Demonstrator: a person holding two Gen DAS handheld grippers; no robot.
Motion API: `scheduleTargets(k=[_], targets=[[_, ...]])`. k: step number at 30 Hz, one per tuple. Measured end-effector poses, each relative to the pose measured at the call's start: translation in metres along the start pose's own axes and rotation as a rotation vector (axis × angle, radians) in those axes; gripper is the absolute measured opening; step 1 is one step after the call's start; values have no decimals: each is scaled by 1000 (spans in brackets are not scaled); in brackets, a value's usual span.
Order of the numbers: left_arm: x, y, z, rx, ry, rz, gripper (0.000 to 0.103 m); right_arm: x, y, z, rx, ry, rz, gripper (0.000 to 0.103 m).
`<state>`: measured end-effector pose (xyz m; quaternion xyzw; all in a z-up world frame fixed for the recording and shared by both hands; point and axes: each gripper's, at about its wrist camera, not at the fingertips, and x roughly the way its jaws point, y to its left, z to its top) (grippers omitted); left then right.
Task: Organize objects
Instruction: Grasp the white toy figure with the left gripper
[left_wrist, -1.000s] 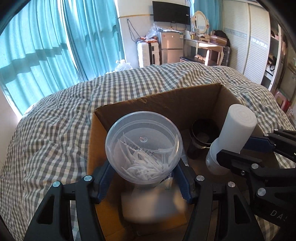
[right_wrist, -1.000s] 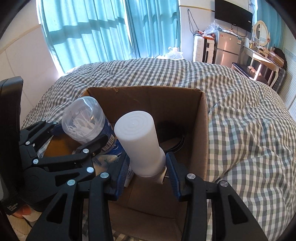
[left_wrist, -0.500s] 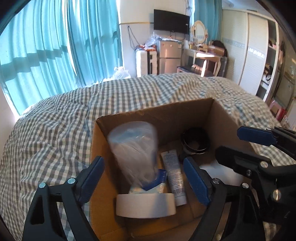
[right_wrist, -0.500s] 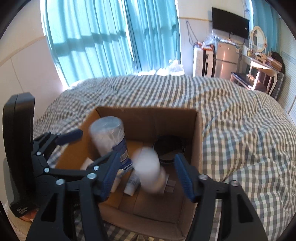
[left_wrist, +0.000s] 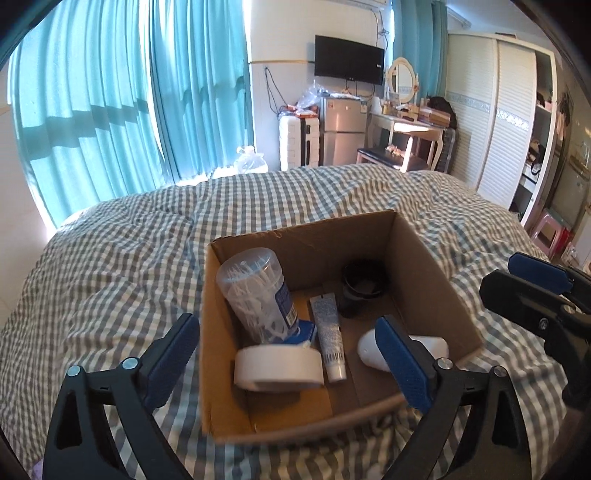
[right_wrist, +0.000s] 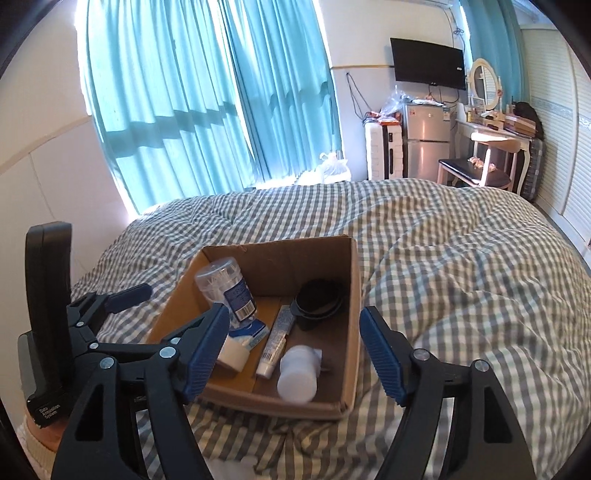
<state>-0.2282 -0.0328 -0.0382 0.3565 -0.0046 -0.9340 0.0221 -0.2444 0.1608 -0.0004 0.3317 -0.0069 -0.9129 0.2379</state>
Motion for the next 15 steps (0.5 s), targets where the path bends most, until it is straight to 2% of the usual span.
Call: scheduleTargets(k=[8,15], targets=[[-47,8,-28,-9,-9,33,99,-46,14,-20,-45,-9,-16,73],[-82,17,-50,-11,-29,65,101,-60,23,-41,-74,23,-31,73]])
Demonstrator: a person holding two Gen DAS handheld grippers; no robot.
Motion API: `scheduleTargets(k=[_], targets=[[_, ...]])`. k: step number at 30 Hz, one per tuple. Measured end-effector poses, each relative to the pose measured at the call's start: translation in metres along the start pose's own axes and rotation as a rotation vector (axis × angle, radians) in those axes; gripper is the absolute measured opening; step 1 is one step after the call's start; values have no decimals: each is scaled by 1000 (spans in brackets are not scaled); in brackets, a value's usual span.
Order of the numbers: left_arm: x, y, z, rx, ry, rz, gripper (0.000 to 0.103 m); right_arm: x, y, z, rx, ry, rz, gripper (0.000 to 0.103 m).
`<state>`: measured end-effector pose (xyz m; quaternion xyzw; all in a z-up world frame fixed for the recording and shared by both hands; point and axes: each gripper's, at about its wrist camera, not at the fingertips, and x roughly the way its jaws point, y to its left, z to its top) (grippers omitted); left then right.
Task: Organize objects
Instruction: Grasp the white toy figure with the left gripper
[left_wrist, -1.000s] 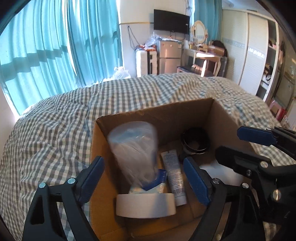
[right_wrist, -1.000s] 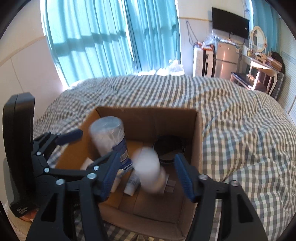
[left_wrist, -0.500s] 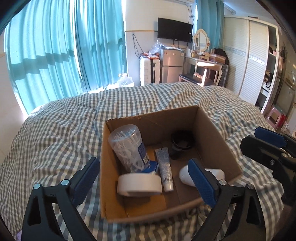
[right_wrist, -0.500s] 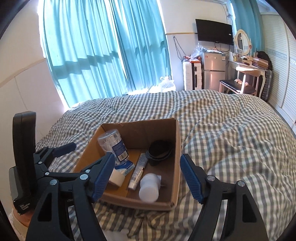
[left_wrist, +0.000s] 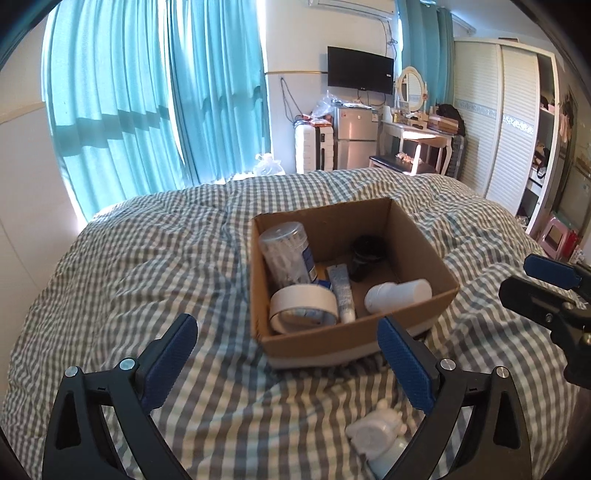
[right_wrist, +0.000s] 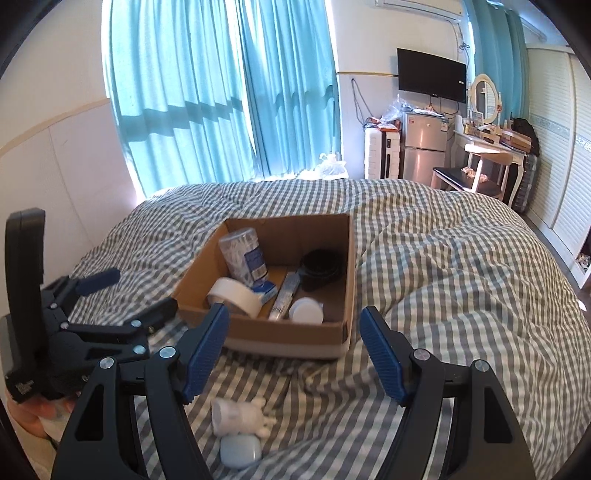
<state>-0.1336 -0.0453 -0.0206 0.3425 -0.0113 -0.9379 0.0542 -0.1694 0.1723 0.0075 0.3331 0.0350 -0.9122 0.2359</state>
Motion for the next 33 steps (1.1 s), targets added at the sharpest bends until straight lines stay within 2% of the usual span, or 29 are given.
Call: scheduleTargets(k=[4,11,18,23,28,29,30,33], targets=[[2,6,-17,-3,35,21,102,5,1,-21,-17,43,-6,73],[30,-7,-63,39,147,18,102,33,-1,-70,-29,183,-9,73],[46,-46,-90,149,212,-119,102,60,-8,-102,-46,284,-41,73],[69,-62,-96,190,272,-162,101,59,-9,-104,-53,287,-36,73],[76,-77,-103,256,288,-203,76,59,-8,-100,-41,288,-32,73],[74,-79,-104,265,284,-224,63,59,-8,-100,-43,289,-34,73],[73,-80,-104,263,286,-268,57,58,-9,-100,-43,288,-35,73],[73,-76,-103,239,290,-280,56,57,-9,-99,-36,282,-31,73]])
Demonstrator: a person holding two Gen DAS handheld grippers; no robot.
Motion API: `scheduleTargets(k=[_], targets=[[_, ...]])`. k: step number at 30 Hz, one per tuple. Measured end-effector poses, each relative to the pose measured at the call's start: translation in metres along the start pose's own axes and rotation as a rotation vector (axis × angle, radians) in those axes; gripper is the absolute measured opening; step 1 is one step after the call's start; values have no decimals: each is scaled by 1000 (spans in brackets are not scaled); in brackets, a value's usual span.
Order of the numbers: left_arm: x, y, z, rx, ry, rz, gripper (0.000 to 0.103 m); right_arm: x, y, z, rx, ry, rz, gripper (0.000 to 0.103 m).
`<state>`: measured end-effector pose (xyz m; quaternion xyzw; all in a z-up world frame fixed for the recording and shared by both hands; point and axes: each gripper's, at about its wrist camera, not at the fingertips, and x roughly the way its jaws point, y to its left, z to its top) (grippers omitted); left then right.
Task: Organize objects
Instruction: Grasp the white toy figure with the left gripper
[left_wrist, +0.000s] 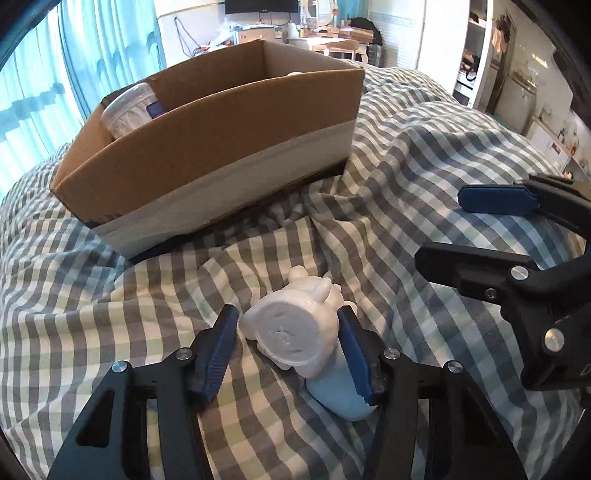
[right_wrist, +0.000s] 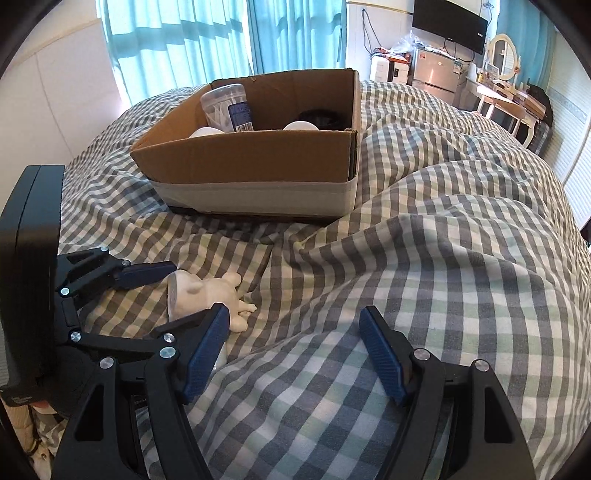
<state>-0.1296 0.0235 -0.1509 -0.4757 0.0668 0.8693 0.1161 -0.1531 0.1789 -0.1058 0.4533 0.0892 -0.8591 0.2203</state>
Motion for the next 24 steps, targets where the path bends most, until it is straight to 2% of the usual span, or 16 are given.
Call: scheduleTargets(k=[5,8,13,16,19,21,24], targets=[[-23,10,1,-62,-49,7,56,-3,0,-1,12,-10,14,73],[-42,24,2,-120,-70,-15,56,2,6,0,-10,11,19,73],[-60,38,2,-151,-95,-90,56,13,24,-1,-62,46,45,73],[-57,41,3,-160,-83,-98,56,17,33,-2,-90,64,54,73],[-58,51,-12,-180,-62,-104,56,21,45,-5,-132,100,112,73],[-61,58,-19,-196,-60,-87,45,27,56,-10,-170,134,138,73],[-69,65,-27,-203,-80,-97,45,37,73,-16,-222,181,163,73]])
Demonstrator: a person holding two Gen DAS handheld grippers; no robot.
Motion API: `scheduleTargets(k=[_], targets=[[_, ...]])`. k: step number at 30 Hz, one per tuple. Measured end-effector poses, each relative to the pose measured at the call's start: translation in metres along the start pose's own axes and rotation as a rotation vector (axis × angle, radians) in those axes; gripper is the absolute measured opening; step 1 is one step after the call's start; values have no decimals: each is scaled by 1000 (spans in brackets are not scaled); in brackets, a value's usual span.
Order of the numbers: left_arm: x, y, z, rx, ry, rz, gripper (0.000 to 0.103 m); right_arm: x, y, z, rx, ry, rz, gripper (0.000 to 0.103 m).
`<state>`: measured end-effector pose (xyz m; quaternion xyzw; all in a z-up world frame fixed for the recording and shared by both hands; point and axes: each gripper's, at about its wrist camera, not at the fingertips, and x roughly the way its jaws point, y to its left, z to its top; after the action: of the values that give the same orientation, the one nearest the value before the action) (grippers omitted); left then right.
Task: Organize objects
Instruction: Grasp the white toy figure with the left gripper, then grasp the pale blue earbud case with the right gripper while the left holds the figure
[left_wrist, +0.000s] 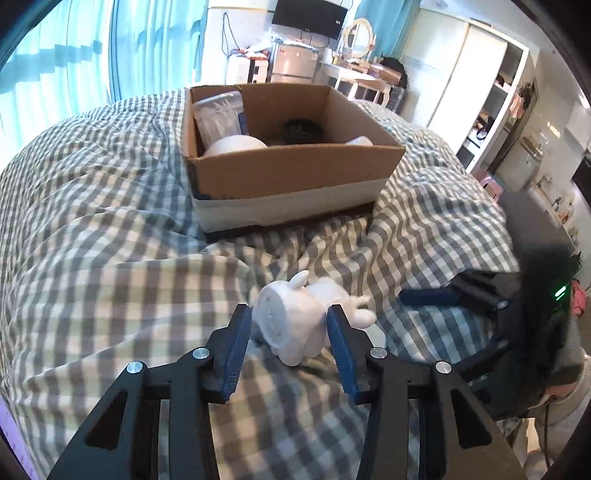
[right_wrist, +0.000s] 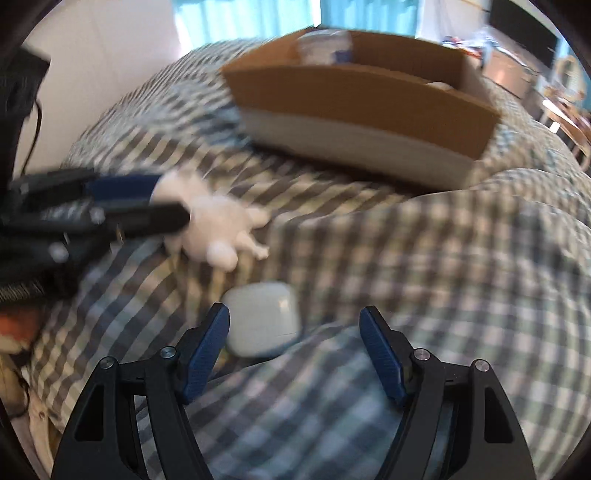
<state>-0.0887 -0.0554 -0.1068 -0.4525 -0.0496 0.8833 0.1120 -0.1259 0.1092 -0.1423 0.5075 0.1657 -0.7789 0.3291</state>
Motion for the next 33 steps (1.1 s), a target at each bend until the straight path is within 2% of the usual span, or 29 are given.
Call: scheduleTargets(k=[4,6,8,15,22,24,33], targets=[[1,2,-4,2,9,-16,45,21,13,0,-40,58,-9,72],[6,-1,-7,9,24,-10,45,25,16,0,-41,65,1,58],[10,-3,-8,17,36,-9,45,25,14,-1,-28,65,2,51],[13,-1,-8,17,46,2,49,-11,6,-8,1,-15,10,50],[24,-14,-4,59,69,25,51,-52,-26,-19,68,-102,-92,50],[31,-23,-3,82,84,32,51,-50,-34,-14,85,-104,-113,51],[51,-49,1,144,115,8,51,-49,-48,-16,121,-125,-63,51]])
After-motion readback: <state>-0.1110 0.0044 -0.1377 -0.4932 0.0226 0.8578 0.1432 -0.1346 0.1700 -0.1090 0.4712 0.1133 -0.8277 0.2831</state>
